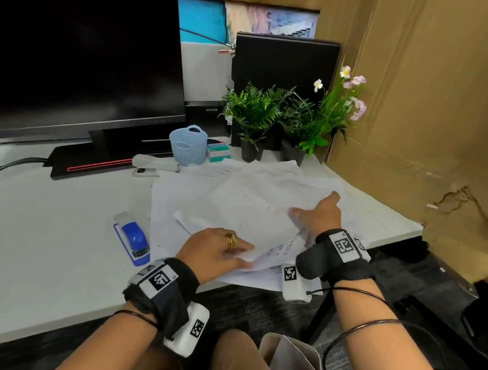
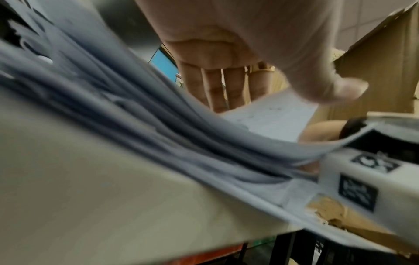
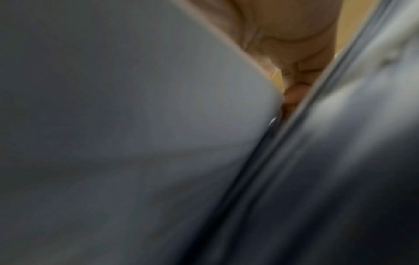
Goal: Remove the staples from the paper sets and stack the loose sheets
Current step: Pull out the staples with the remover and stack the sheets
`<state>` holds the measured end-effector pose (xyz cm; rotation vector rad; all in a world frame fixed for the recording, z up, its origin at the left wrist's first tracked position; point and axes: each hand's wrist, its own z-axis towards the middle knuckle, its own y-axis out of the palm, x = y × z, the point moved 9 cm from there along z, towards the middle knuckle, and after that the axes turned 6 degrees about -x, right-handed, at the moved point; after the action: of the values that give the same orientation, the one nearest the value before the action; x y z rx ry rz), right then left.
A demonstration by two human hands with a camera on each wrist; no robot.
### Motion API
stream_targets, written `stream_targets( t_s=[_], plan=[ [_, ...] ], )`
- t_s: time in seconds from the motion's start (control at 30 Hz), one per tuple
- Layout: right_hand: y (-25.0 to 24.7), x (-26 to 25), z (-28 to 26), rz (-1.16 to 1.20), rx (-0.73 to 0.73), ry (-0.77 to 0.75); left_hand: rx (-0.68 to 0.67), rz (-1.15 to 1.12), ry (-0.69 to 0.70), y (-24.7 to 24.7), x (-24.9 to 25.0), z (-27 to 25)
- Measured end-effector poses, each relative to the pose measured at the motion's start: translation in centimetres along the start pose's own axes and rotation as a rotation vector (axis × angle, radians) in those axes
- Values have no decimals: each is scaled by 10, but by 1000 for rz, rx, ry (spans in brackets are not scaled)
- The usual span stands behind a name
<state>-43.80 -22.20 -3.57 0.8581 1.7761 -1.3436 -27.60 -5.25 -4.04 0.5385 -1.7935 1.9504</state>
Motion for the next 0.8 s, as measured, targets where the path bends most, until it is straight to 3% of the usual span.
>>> stream_targets(
  t_s=[0.07, 0.17, 0.23, 0.33, 0.4, 0.63, 0.8],
  plan=[
    [3, 8, 4, 16, -19, 47, -9, -116, -34, -9, -6, -1],
    [11, 15, 5, 81, -1, 38, 250, -114, -112, -47, -18, 2],
    [13, 16, 6, 116, 18, 4, 316, -24, -290, -63, -36, 4],
    [10, 7, 1, 95, 43, -82, 122, 166, -588, -54, -75, 9],
    [7, -2, -6, 99, 57, -172, 53, 194, -662, -48, -93, 10],
    [11, -23, -10, 451, -41, -318, 152, 14, -586, -71, -108, 10],
    [17, -50, -23, 560, -119, -415, 498, -284, -244, -136, -60, 20]
  ],
)
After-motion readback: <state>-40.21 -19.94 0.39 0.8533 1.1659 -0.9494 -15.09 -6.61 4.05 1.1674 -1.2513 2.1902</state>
